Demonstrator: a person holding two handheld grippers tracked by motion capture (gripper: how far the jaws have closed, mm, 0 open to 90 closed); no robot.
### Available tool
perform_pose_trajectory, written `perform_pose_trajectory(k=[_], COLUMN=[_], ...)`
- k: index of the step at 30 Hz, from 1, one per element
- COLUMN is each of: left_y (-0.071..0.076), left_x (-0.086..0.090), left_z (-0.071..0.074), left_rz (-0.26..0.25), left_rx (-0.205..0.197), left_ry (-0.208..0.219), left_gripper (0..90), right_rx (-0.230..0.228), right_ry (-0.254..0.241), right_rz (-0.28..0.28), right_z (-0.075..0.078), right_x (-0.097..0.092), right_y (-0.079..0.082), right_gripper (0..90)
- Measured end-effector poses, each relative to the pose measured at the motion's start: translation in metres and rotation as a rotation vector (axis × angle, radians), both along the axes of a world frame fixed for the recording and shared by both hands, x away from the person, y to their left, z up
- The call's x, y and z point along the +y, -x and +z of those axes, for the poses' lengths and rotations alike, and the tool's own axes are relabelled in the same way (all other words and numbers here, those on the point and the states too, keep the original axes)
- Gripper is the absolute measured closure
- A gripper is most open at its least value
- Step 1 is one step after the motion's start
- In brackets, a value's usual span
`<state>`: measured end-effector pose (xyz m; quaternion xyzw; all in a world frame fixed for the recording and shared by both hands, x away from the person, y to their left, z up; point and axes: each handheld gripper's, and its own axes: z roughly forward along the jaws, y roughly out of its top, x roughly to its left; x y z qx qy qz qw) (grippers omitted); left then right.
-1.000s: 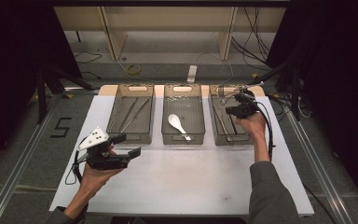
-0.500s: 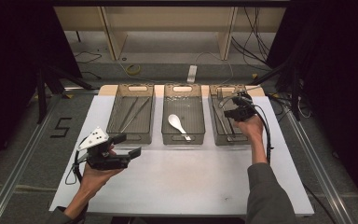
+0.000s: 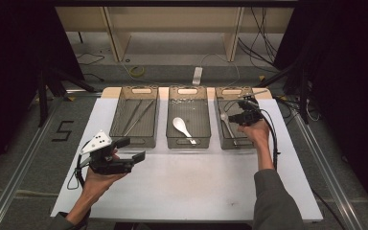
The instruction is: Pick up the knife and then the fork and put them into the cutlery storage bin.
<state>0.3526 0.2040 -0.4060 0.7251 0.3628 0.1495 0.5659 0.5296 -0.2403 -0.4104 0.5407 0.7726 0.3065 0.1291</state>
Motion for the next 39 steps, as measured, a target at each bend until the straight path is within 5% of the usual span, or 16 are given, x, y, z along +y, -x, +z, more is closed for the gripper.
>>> perform_pose_trajectory(k=[11, 15, 25, 39], left_y=[0.0, 0.0, 0.0, -0.002], left_x=[0.0, 0.0, -0.001, -0.004], left_z=[0.0, 0.0, 0.0, -0.001], left_rz=[-0.001, -0.006, -0.014, -0.024], left_rx=[0.001, 0.003, -0.001, 0.004], left_ry=[0.0, 0.002, 0.005, 0.003], left_gripper=[15.7, 15.7, 15.6, 15.6], right_rx=[-0.051, -0.099, -0.166, -0.218], right_ry=[-0.058, -0.108, -0.142, -0.199], right_rz=[0.028, 0.043, 0.106, 0.163], right_z=[0.013, 0.018, 0.021, 0.02], right_x=[0.002, 0.004, 0.017, 0.027], right_y=[0.016, 0.031, 0.062, 0.098], right_gripper=[57.4, 53.2, 40.2, 29.8])
